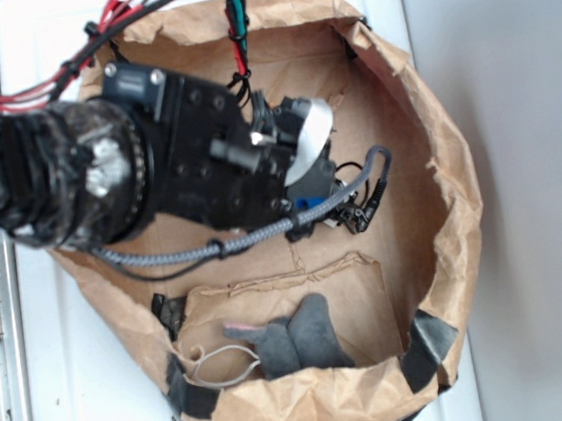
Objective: Grab the shell.
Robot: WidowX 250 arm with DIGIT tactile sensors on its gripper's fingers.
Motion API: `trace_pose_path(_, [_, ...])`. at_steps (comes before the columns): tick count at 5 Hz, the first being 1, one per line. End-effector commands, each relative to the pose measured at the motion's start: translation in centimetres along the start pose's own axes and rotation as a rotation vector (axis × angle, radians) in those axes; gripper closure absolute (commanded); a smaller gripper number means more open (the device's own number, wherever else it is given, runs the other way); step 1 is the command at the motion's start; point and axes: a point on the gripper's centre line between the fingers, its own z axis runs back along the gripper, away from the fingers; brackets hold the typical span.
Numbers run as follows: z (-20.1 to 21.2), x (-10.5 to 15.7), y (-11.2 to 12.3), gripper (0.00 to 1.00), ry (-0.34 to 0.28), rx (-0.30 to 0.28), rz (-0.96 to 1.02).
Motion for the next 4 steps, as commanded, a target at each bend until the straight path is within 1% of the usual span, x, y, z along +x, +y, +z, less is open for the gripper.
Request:
trace_pose_path(1, [4.8, 1.6, 0.1, 1.0, 0.069, -0.074, 0.005])
trace_pose_path(2, [8.7, 2.5, -0.6, 1.0, 0.142, -0.125, 0.014])
trace_pose_path(3, [13.8, 2.3, -1.6, 1.0, 0.088, -0.171, -0.012])
trace_pose_path(4, [19.1, 2.7, -1.6, 1.0, 0.055, -0.151, -0.047])
